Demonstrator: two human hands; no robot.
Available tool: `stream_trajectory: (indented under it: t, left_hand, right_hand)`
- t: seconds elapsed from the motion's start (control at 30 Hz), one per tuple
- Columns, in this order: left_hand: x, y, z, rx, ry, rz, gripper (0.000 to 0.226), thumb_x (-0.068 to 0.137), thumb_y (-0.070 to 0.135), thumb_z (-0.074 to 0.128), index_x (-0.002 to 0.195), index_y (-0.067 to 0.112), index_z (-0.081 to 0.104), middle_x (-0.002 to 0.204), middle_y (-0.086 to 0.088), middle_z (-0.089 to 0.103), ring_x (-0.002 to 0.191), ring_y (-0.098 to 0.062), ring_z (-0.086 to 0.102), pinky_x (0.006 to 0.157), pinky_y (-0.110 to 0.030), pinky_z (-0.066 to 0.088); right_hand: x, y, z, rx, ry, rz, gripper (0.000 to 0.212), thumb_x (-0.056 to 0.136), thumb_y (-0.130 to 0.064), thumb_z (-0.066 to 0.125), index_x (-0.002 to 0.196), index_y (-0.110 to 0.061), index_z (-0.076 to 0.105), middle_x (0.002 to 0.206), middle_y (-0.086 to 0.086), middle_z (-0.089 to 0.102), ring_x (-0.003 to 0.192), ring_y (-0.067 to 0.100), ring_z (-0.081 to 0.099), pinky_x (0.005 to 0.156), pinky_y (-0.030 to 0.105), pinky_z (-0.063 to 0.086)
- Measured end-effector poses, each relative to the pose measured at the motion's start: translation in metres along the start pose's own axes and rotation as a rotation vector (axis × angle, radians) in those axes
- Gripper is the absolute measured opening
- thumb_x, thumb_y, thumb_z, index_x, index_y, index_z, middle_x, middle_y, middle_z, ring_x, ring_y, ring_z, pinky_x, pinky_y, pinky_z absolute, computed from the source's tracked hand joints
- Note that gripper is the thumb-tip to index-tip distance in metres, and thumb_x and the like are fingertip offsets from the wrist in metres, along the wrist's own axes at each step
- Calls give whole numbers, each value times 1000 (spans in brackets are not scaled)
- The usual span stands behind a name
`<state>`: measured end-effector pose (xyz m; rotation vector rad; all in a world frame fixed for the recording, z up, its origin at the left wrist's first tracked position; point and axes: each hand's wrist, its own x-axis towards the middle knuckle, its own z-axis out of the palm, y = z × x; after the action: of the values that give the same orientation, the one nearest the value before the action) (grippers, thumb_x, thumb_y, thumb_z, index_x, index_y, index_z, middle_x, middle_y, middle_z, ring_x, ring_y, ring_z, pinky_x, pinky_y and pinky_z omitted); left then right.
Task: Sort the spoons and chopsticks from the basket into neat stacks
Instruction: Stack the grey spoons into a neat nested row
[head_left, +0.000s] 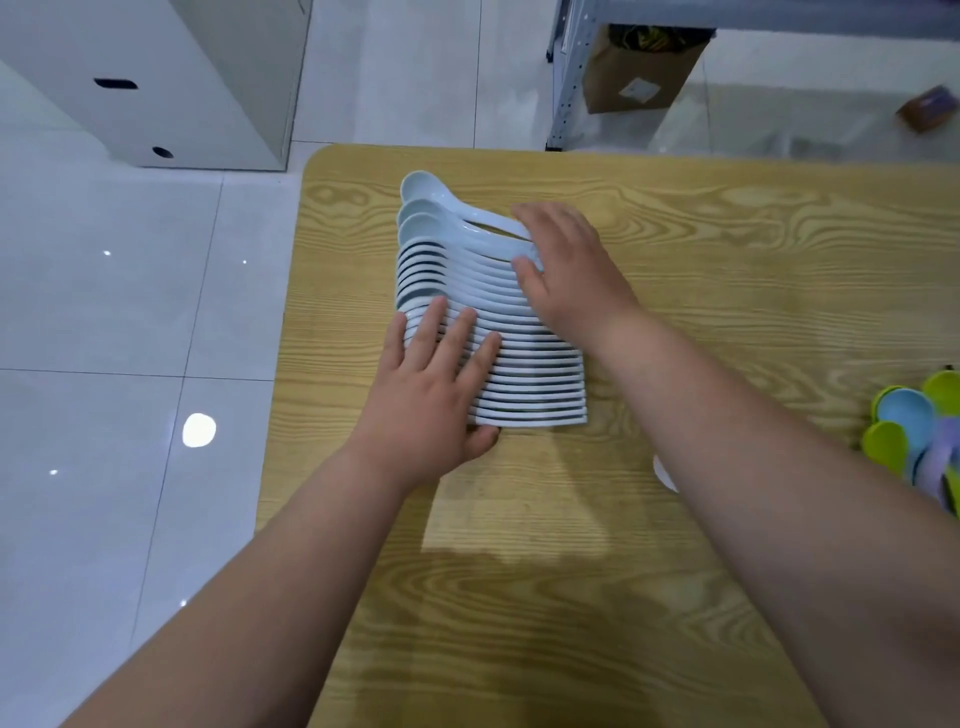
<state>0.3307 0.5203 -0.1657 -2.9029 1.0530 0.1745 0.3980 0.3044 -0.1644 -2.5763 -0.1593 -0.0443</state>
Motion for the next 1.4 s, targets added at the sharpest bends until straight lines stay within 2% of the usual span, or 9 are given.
stream_trajectory:
  t: [0.13,0.23,0.33,0.47,0.6,0.97,1.1,1.23,1.4]
  left_hand:
    - [-1,2,-1,-5,-11,-10,93,78,69,57,155,20,35,162,-14,29,152,-41,14,120,-64,12]
    - [-2,3,-1,-13,-9,-24,93,78,68,57,155,20,35,161,-14,30,151,-41,14,119,-63,12]
    - [-7,4,-1,-26,-5,-21,92,77,67,57,154,20,37,160,-14,32,151,-41,17,119,-64,13]
    - [-23,10,0,-37,-6,-3,91,77,66,57,153,20,39,160,-14,32,151,-41,17,118,-65,15]
    - [-53,21,2,-69,-14,-26,90,75,64,62,151,20,42,160,-15,33,151,-41,18,117,-65,18]
    - [-103,39,3,-112,-58,-86,89,75,58,63,151,17,42,159,-16,34,150,-43,18,116,-66,17]
    - [-98,41,2,-80,-66,-71,94,72,63,63,149,14,44,156,-21,37,148,-49,20,114,-71,16]
    - [-94,38,3,-74,-58,-62,94,73,66,63,148,13,45,155,-23,38,147,-50,21,113,-72,16]
    - [-98,38,5,-71,-52,-63,92,77,68,60,151,16,41,159,-19,33,150,-45,17,116,-68,15]
  right_hand:
    - [47,8,-1,-77,-286,157,47,105,-27,42,153,-25,40,154,4,43,141,32,33,116,35,26]
    - [49,7,-6,-18,-240,118,39,97,-14,47,130,-25,66,127,3,63,122,25,54,102,28,41]
    - [36,4,-12,51,-238,157,38,88,-4,46,113,-19,71,113,-2,66,104,15,59,87,23,43]
    - [14,-1,-10,70,-315,132,46,93,-7,45,130,-28,64,113,-3,54,108,14,52,97,29,42]
    - [-15,-11,6,71,-376,124,44,101,-33,53,146,-35,50,112,-1,39,118,21,41,108,31,30]
    - [-35,-16,13,13,-387,61,30,100,-12,46,115,-21,70,117,4,60,115,25,54,98,32,40]
    - [-35,-28,13,26,-463,42,38,105,-23,46,141,-30,56,122,1,55,117,20,53,98,30,40]
    - [-31,-27,12,33,-473,54,39,105,-22,48,142,-31,56,124,1,54,120,19,50,96,21,31]
    - [-41,-26,25,-50,-414,-35,40,104,-27,47,142,-28,56,120,6,57,122,30,46,109,38,34]
